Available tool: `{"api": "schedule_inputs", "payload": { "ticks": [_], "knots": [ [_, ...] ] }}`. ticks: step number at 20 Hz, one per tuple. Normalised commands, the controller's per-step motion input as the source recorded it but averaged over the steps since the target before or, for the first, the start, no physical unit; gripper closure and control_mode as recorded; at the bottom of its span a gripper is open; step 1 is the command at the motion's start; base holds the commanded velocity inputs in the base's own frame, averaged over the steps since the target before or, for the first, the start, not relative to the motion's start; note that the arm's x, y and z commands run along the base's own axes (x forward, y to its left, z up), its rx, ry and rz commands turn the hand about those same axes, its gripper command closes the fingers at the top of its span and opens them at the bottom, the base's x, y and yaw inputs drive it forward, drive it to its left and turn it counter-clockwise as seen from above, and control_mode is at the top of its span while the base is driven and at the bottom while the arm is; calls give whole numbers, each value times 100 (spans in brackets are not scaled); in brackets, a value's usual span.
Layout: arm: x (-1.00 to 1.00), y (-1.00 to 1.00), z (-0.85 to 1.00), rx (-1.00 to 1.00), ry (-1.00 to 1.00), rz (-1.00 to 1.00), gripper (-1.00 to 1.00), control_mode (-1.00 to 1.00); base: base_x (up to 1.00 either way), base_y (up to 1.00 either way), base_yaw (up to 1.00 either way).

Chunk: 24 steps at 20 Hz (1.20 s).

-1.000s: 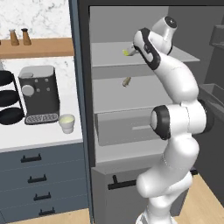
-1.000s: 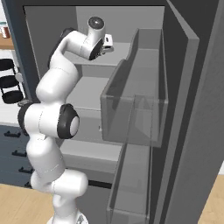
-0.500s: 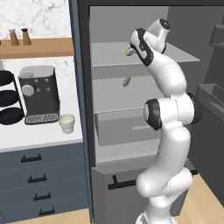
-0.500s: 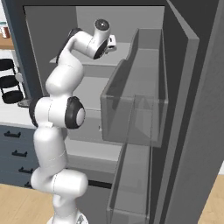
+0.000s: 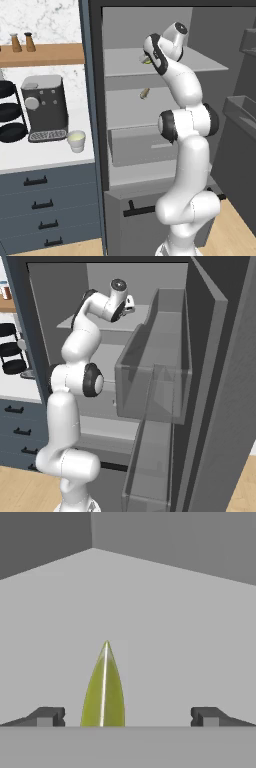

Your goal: Grab a lemon wedge from the fridge and one ice cube from the ice bowl, and put them in the glass of lemonade.

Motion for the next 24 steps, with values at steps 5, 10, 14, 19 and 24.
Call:
{"api": "schedule_inputs", "payload": {
  "ticks": [5,10,14,19,24],
  "knots": [
    [25,13,-8,-8,0,0,100,-100,0,0,0],
    [-9,0,-12,-9,0,0,100,-100,0,0,0],
    [-82,-17,-59,-10,0,0,100,-100,0,0,0],
    [-100,-12,-92,-11,-3,-4,100,-100,0,0,0],
    [-100,-7,-57,-8,-25,-4,100,-100,0,0,0]
  ]
}}
